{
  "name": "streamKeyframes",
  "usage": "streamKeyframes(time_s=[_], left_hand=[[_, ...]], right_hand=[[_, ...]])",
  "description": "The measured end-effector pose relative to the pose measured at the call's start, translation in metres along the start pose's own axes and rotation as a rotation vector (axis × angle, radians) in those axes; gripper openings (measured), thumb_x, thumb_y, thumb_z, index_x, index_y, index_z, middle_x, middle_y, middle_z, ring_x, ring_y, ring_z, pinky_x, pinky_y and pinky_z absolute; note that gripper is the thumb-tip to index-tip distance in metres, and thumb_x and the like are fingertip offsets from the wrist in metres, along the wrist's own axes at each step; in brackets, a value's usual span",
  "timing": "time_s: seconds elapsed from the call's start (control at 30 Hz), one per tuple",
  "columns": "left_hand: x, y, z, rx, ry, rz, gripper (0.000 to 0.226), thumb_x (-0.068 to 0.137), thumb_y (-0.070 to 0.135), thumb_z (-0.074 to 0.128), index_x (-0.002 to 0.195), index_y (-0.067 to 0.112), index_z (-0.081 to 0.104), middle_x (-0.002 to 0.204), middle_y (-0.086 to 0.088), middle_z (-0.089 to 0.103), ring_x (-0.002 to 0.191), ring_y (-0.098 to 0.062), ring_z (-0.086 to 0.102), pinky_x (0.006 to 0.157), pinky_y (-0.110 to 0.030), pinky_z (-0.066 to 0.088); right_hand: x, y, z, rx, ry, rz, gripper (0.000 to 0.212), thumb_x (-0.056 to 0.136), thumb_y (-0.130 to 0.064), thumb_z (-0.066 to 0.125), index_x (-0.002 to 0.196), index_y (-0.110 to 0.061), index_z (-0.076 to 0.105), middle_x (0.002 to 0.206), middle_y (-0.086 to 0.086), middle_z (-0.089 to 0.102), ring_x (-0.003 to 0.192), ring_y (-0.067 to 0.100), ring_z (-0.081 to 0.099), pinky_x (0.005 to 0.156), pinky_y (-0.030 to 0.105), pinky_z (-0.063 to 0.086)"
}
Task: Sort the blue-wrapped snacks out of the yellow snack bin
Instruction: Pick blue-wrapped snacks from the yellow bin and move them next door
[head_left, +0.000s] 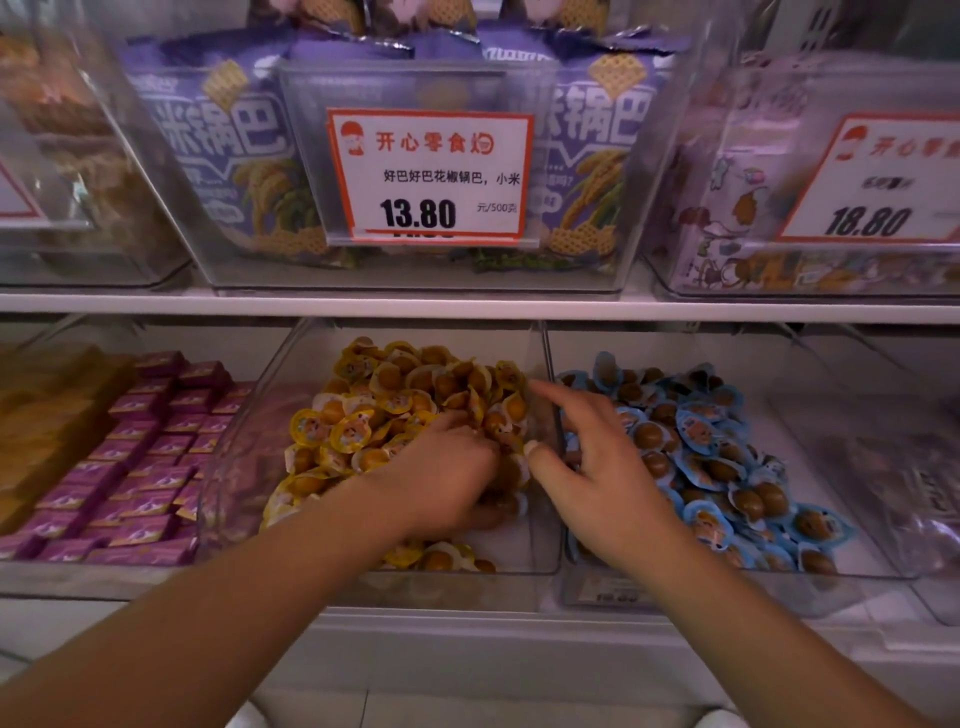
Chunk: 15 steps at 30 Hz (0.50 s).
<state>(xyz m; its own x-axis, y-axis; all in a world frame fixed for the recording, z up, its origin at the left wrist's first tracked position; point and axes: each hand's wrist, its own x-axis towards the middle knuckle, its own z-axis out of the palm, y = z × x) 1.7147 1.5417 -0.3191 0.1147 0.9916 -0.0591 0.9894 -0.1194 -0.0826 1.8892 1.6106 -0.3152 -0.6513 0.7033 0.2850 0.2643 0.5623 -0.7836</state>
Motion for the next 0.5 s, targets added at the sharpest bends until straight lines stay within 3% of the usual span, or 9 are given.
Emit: streamKeyframes(time_s=[0.07, 0.13, 0.2, 0.27, 0.33, 0.4, 0.43, 0.5], left_hand=[[-0.016, -0.002, -0.01, -0.512, 0.187, -0.165, 0.026, 0.084, 0.054, 0.059, 0.091, 0.031, 0.07, 0.089, 0.012, 0.069, 0.088, -0.006, 0.063, 0.091, -0.036, 0.048], [-0.032, -0.002, -0.023, -0.938, 0.386, -0.336, 0.019, 0.087, 0.05, 0.067, 0.091, 0.033, 0.075, 0.086, 0.004, 0.073, 0.077, -0.004, 0.064, 0.075, -0.03, 0.051], [-0.048, 0.002, -0.038, -1.268, 0.435, -0.435, 0.026, 0.084, 0.054, 0.066, 0.092, 0.031, 0.078, 0.089, -0.009, 0.075, 0.08, -0.012, 0.067, 0.076, -0.03, 0.049], [-0.063, 0.011, -0.051, -1.514, 0.37, -0.443, 0.041, 0.075, 0.058, 0.065, 0.094, 0.024, 0.079, 0.094, -0.008, 0.077, 0.091, -0.017, 0.072, 0.086, -0.03, 0.054], [-0.074, 0.018, -0.058, -1.5, 0.344, -0.431, 0.049, 0.075, 0.056, 0.063, 0.097, 0.015, 0.079, 0.096, -0.009, 0.077, 0.096, -0.023, 0.072, 0.094, -0.041, 0.055], [-0.083, 0.026, -0.062, -1.455, 0.318, -0.42, 0.052, 0.081, 0.053, 0.06, 0.1, 0.008, 0.077, 0.101, -0.016, 0.075, 0.103, -0.033, 0.069, 0.1, -0.051, 0.05], [-0.088, 0.029, -0.063, -1.431, 0.296, -0.4, 0.052, 0.085, 0.053, 0.057, 0.101, 0.007, 0.076, 0.103, -0.017, 0.074, 0.106, -0.035, 0.068, 0.1, -0.051, 0.05], [-0.101, 0.029, -0.066, -1.349, 0.309, -0.342, 0.049, 0.091, 0.053, 0.048, 0.097, 0.015, 0.077, 0.097, -0.007, 0.077, 0.099, -0.023, 0.071, 0.092, -0.036, 0.055]], right_hand=[[0.0, 0.0, 0.0, 0.012, 0.002, 0.0, 0.055, 0.092, -0.034, 0.061, 0.143, -0.04, 0.043, 0.137, -0.013, 0.04, 0.125, -0.001, 0.041, 0.108, 0.025, 0.04], [-0.001, -0.004, -0.003, 0.021, 0.027, -0.032, 0.056, 0.092, -0.036, 0.062, 0.144, -0.038, 0.043, 0.138, -0.012, 0.04, 0.128, -0.001, 0.04, 0.109, 0.023, 0.038], [-0.006, -0.013, -0.007, -0.066, 0.072, -0.186, 0.058, 0.091, -0.039, 0.062, 0.146, -0.033, 0.044, 0.142, -0.006, 0.04, 0.134, 0.007, 0.038, 0.111, 0.029, 0.036], [-0.014, -0.022, -0.006, -0.245, 0.071, -0.406, 0.061, 0.09, -0.044, 0.061, 0.146, -0.026, 0.046, 0.143, 0.002, 0.043, 0.136, 0.019, 0.039, 0.112, 0.041, 0.035], [-0.022, -0.033, 0.001, -0.321, 0.068, -0.511, 0.061, 0.091, -0.045, 0.061, 0.145, -0.02, 0.047, 0.138, 0.003, 0.05, 0.132, 0.018, 0.043, 0.113, 0.046, 0.034], [-0.029, -0.042, 0.01, -0.287, 0.128, -0.541, 0.052, 0.093, -0.039, 0.059, 0.139, -0.014, 0.053, 0.128, 0.003, 0.06, 0.122, 0.013, 0.05, 0.113, 0.042, 0.034], [-0.03, -0.047, 0.011, -0.26, 0.17, -0.561, 0.045, 0.094, -0.034, 0.059, 0.133, -0.011, 0.059, 0.121, 0.003, 0.065, 0.115, 0.013, 0.055, 0.111, 0.04, 0.036], [-0.03, -0.05, 0.005, -0.238, 0.223, -0.56, 0.037, 0.096, -0.031, 0.057, 0.125, -0.01, 0.065, 0.11, 0.0, 0.069, 0.105, 0.013, 0.06, 0.107, 0.039, 0.041]])
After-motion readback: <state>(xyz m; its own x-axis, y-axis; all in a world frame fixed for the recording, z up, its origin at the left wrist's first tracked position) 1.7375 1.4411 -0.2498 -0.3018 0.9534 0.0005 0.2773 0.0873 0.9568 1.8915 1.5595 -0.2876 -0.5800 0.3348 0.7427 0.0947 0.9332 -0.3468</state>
